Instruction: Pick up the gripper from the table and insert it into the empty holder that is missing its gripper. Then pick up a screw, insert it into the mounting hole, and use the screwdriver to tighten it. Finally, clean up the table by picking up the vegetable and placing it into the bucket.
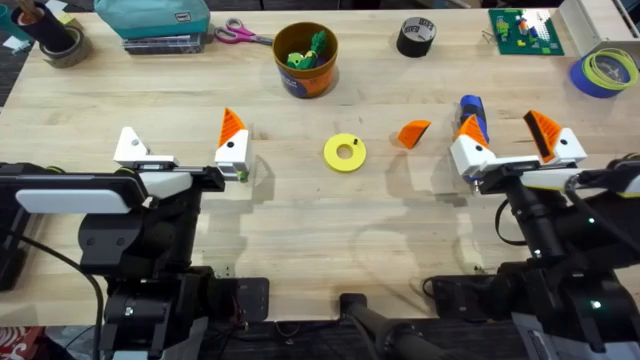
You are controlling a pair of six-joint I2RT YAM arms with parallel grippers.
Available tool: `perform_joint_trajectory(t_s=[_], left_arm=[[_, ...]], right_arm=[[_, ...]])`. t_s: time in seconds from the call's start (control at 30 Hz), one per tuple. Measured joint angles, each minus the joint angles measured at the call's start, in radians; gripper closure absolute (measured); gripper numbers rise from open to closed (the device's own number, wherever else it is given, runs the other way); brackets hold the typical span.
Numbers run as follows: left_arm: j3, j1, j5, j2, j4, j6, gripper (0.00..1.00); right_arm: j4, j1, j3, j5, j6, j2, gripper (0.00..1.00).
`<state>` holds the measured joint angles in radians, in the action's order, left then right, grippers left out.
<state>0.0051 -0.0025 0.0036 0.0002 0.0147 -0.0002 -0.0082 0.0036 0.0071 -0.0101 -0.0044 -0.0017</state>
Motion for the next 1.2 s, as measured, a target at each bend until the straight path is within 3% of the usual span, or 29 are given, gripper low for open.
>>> perform_joint_trajectory(t_s=[0.37, 0.53, 0.7, 0.83, 1.2], left_arm=[[0.001, 0.0, 0.0, 0.0, -0.007, -0.006, 0.015], [0.07, 0.0, -0.002, 0.0, 0.027, -0.035, 0.016], [0.245, 0.0, -0.03, 0.02, 0.12, -0.04, 0.015], [0.412, 0.0, -0.049, 0.113, 0.268, -0.042, 0.015], [0.866, 0.0, -0.053, 0.602, 0.694, -0.043, 0.015]], right_arm=[[0.073, 0.0, 0.0, 0.0, 0.0, 0.0, 0.005], [0.049, 0.0, 0.083, 0.0, 0.001, 0.002, 0.005], [-0.043, 0.0, 0.282, 0.004, 0.001, 0.015, 0.004], [-0.171, 0.0, 0.46, 0.028, 0.001, 0.093, 0.005], [-0.615, 0.0, 0.931, 0.057, 0.001, 0.554, 0.005]])
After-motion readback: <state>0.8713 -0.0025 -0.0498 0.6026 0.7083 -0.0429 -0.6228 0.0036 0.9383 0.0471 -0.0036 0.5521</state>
